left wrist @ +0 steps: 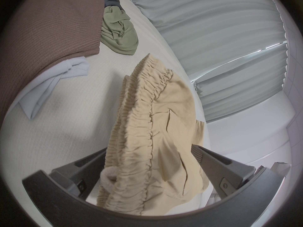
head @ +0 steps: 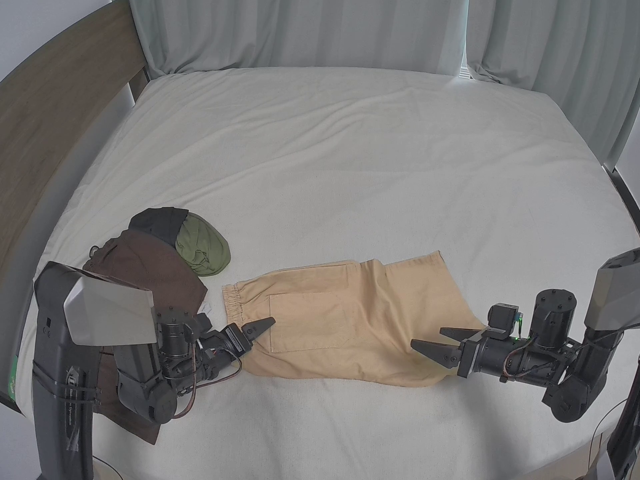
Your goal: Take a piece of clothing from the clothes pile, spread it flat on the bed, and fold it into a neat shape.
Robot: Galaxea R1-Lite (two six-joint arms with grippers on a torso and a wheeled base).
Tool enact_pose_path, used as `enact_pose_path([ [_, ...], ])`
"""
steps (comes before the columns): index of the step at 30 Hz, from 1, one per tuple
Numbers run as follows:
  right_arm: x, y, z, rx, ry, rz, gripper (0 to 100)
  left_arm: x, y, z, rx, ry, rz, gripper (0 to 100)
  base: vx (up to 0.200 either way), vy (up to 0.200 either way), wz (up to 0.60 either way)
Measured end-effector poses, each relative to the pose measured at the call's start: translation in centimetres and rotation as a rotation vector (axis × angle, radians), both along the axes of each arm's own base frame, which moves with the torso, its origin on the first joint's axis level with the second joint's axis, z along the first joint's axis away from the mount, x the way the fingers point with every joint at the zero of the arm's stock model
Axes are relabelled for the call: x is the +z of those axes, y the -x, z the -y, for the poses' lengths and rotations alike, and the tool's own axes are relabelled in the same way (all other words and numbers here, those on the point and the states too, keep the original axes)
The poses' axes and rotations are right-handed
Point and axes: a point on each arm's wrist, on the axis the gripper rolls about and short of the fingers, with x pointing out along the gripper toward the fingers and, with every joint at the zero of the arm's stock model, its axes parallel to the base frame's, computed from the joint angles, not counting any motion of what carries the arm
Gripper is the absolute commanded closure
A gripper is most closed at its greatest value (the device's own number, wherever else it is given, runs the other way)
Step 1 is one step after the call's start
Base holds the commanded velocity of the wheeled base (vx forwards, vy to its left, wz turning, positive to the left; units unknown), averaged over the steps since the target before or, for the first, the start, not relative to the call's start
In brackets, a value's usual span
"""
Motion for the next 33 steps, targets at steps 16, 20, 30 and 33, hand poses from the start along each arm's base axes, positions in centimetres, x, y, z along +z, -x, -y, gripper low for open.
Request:
enact_pose_path([
  [16, -0.4, 0.0, -0.1, 0.002, 0.006, -0.013, 0, -0.3, -0.2, -0.1, 0.007, -0.006, -0.002, 100, 0.000, 0.000, 0.00],
  [20, -0.6, -0.1, 0.0, 0.000, 0.009, -0.021, 0, -0.1, -0.2, -0.2, 0.006, -0.010, 0.007, 100, 0.000, 0.000, 0.00],
  [30, -1.0, -0.2, 0.1, -0.005, 0.013, -0.031, 0, 1.2, -0.2, -0.7, 0.011, -0.010, 0.040, 100, 0.000, 0.000, 0.00],
  [33, -1.1, -0.3, 0.1, -0.009, 0.015, -0.035, 0, 1.9, -0.2, -0.9, 0.015, -0.007, 0.059, 100, 0.000, 0.000, 0.00],
])
